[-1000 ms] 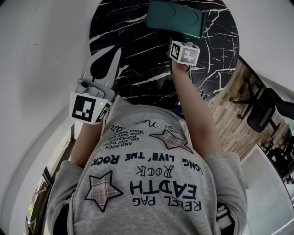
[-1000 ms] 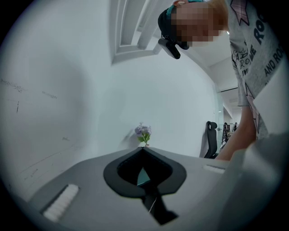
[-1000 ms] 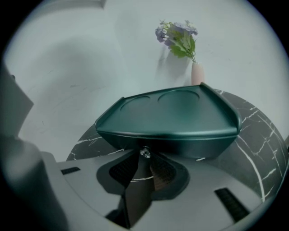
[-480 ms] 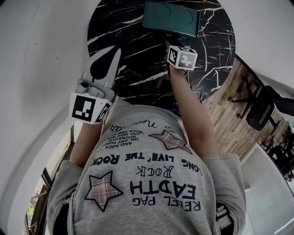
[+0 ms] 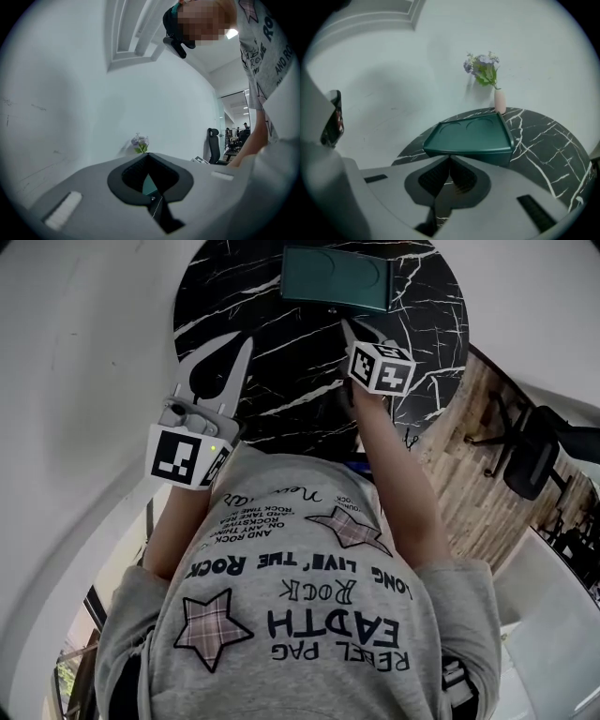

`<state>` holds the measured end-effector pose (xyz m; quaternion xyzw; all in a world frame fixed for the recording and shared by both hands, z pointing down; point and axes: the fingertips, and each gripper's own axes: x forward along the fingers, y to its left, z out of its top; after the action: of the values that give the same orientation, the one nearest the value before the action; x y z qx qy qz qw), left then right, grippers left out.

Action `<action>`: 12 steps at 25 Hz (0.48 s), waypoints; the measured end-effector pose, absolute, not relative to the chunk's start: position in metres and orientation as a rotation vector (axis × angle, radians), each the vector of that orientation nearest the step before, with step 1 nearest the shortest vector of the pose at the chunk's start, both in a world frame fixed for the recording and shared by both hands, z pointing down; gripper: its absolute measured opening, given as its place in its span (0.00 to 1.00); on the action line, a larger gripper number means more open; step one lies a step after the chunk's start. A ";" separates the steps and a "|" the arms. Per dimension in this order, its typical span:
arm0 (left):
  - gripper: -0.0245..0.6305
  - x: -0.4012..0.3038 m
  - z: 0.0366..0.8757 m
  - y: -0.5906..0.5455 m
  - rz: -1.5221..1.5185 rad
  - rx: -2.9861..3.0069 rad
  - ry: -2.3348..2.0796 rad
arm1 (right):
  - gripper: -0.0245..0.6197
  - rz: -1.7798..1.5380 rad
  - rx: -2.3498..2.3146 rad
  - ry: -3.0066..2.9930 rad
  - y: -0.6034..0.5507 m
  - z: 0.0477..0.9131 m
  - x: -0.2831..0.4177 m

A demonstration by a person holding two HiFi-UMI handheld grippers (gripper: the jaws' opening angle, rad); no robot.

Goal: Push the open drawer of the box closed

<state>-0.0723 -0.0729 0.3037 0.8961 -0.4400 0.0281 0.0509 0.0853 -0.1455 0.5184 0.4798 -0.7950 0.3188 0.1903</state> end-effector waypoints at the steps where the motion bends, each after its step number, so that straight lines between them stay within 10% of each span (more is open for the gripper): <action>1: 0.04 -0.070 0.302 -0.073 0.080 2.735 -1.336 | 0.06 0.908 1.362 -2.258 -0.145 0.509 0.088; 12: 0.04 -0.055 0.286 -0.071 0.017 2.789 -1.303 | 0.06 0.760 1.399 -2.494 -0.125 0.393 0.111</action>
<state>-0.0550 -0.0710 0.2864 0.9055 -0.4231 0.0056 0.0316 0.1115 -0.1254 0.3927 0.4708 -0.8394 0.2558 0.0913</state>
